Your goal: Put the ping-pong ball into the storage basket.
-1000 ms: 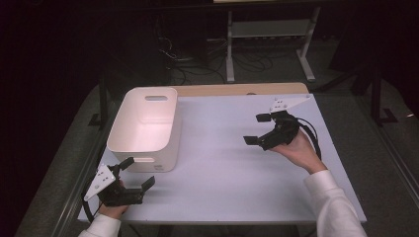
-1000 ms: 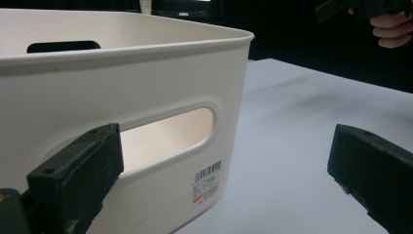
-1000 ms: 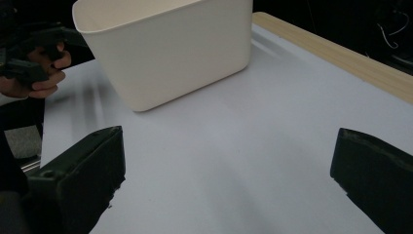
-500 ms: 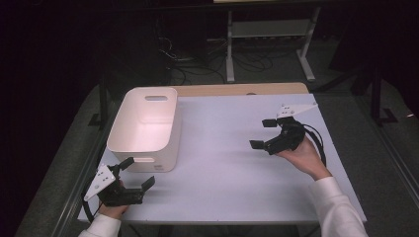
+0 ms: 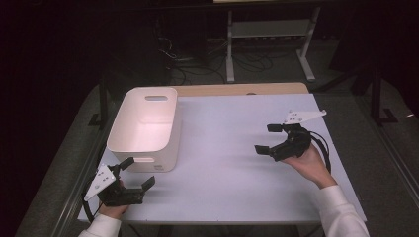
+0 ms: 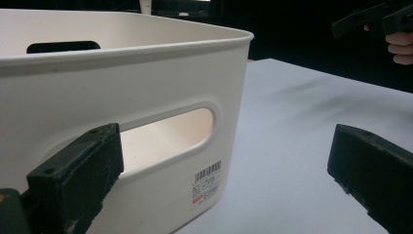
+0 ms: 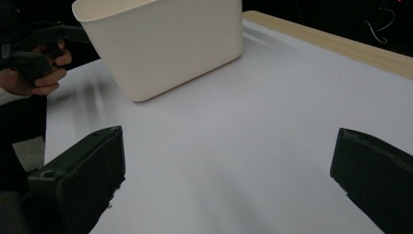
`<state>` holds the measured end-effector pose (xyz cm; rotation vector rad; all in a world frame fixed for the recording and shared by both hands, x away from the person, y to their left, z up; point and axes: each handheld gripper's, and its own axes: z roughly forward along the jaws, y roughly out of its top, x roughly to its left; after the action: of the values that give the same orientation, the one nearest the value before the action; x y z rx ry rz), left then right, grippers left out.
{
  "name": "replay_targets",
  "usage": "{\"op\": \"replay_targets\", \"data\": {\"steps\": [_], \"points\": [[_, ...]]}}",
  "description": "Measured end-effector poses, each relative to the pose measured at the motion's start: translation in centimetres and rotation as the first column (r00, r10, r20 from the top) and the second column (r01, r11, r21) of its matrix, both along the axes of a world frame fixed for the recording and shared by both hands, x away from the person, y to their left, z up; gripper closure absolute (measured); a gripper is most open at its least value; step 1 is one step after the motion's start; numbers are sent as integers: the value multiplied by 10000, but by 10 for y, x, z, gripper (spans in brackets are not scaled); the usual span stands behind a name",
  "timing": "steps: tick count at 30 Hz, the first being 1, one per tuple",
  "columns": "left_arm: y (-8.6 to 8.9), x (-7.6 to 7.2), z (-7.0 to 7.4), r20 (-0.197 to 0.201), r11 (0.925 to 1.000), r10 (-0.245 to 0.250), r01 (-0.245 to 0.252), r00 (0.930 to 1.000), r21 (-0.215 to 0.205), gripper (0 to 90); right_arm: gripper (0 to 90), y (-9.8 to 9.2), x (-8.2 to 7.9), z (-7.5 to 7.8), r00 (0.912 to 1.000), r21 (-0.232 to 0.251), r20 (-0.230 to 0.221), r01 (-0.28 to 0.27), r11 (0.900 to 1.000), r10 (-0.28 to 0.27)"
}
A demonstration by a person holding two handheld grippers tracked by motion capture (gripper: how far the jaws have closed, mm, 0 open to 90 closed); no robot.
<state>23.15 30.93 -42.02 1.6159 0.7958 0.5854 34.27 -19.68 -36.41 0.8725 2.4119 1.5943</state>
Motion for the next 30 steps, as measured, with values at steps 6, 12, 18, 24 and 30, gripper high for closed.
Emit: {"op": "replay_targets", "data": {"steps": [6,12,18,24,30], "points": [[0,0,0,11,10000,-11,11,10000,-34,0,0,-2,-7,-7,10000,-131,23,97,9999,-96],[0,0,0,6,10000,-13,13,10000,-15,0,0,-6,-13,-10,9996,-14,125,242,9997,-241],[0,0,0,18,10000,-10,10,10000,-5,0,0,-12,-18,-13,9989,61,252,385,9992,-386],[0,0,0,22,10000,6,-6,10000,-5,0,0,-18,-24,-20,9983,34,247,533,9986,-534],[0,0,0,21,10000,-5,5,10000,-6,0,0,-25,-31,-28,9967,-118,258,768,9970,-764]]}}
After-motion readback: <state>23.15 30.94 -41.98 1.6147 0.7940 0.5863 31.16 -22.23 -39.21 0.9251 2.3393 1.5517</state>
